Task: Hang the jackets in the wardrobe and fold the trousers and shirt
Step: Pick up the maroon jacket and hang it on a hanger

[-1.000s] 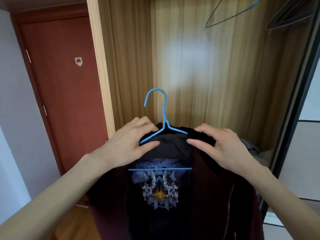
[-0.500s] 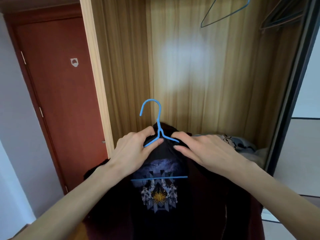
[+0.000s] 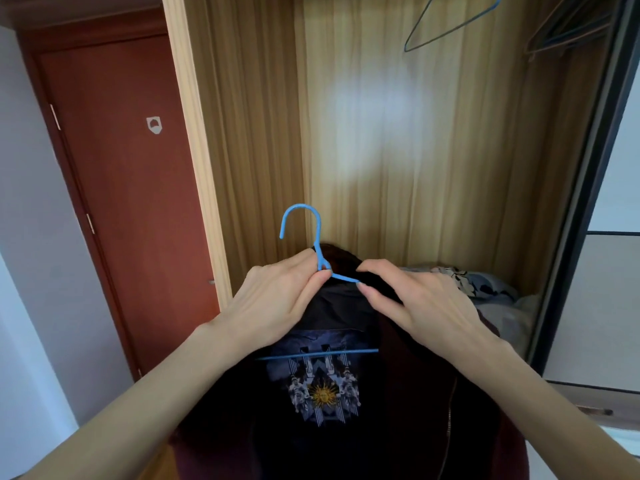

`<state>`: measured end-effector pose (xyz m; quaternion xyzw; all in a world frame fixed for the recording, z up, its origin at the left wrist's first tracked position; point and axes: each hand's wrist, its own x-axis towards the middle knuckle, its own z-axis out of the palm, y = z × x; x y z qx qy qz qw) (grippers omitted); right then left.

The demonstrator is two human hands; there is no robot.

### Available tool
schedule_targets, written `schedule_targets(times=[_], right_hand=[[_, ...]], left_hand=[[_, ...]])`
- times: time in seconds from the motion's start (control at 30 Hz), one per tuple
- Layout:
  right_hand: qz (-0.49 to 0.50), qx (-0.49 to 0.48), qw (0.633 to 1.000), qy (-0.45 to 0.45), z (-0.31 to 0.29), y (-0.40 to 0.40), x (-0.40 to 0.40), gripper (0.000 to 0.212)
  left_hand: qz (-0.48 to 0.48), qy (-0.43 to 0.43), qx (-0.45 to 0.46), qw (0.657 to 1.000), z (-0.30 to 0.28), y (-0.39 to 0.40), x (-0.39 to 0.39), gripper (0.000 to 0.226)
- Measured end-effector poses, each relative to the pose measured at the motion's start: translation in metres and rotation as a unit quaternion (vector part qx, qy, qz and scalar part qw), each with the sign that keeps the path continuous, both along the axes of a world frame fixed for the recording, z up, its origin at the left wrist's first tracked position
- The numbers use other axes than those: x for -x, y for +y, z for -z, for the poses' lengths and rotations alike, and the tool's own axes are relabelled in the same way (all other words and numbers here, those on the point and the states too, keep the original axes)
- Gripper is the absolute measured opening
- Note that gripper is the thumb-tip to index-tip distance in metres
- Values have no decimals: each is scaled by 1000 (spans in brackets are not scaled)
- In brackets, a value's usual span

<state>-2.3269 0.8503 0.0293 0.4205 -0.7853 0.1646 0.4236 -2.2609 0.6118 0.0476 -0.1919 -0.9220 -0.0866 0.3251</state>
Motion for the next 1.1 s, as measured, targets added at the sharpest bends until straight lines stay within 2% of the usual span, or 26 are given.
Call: schedule_targets(times=[0.1,0.2,0.27,0.43,0.5,0.63,0.77,0.83,0.9,0.97,1.03,1.1], right_hand=[[-2,-11,1000,-10,5,1,0,31],[-1,-24,1000,-10,9,8,3,28],[-7,-39,999,-34,11,17,6,34],[30,-116,989,-91,5,35,11,59],[38,-138,982,-123,4,39,13,62],[39,-126,980,-149,0,42,12,63],[11,-28,985,-171,-15,48,18,51],[14,19,985,-169,-22,54,21,44],[15,67,980,-186,-30,63,24,40],[9,118,971,-206,-40,72,27,37],[8,150,965,-215,-52,76,29,38],[8,151,966,-211,-65,73,31,41]], left_hand=[[35,-20,-123,992,14,7,7,26],[92,-105,-271,952,20,14,12,26],[125,-142,-295,937,18,14,14,28],[147,-155,-338,916,9,14,17,31],[150,-155,-345,913,6,18,19,32],[150,-147,-327,921,-3,25,25,35],[157,-129,-287,936,-19,28,36,35],[162,-81,-234,955,-32,25,41,31],[121,-12,-125,985,-41,11,46,28],[40,21,-29,999,-40,-6,52,38],[-23,56,-4,998,-35,-16,60,50],[-44,113,-18,993,-38,-19,71,56]])
